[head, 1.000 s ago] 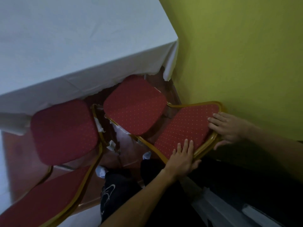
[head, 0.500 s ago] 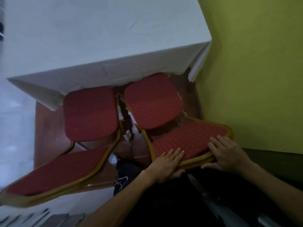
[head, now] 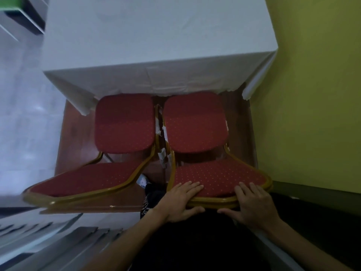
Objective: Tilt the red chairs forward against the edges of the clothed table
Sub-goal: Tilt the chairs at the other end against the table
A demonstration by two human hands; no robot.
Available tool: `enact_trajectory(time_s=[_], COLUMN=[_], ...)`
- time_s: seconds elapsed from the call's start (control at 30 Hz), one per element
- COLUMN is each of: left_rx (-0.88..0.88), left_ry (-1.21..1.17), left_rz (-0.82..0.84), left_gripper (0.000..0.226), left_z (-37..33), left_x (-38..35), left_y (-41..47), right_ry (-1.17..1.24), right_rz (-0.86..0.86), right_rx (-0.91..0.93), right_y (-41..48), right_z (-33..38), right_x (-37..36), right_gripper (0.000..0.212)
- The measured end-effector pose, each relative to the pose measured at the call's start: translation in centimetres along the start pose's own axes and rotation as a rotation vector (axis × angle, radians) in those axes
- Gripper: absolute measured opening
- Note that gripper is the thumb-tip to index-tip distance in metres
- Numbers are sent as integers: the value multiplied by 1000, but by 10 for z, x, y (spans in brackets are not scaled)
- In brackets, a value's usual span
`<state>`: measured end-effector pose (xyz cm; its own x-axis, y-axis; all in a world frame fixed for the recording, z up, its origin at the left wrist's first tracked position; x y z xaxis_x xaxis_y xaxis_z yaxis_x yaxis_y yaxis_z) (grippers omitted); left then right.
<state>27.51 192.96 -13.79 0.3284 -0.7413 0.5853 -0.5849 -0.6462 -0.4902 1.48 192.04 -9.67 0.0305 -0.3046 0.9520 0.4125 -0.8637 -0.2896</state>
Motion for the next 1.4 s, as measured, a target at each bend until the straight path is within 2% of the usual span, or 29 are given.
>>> enact_trajectory(time_s=[0.1,0.2,0.53,0.8,1.4], left_rx=[7,-2,7,24,47], left_ry=[18,49,55,44,13], left_rz=[12,10,-40,-92,-80], left_gripper=[80,80,77,81,81], left_z=[0,1,11,25,36], left_x=[0,-2,-2,6,19], left_y=[-3,-4,-16,-21,-15], right_ry=[140,222,213,261,317], right_rz=[-37,-5,-186,-120,-116], right_rx=[88,195,160,163,129], right_y=[-4,-5,-13,1,15], right_z=[-17,-46,-27,-16,-12], right_x=[-1,-7,-22,-25,-21], right_gripper=[85,79,76,75,74])
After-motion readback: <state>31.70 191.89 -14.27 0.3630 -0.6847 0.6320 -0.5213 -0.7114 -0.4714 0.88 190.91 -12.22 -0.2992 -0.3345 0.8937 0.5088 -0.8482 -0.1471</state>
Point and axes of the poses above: each hand's wrist, its own y-axis towards the middle knuckle, its own x-axis out of the back of the hand, z = x × y, the point moved 2 cm from there along y, towards the middle knuckle, and after that the axes turned 2 degrees about z, right-handed, at the moved point
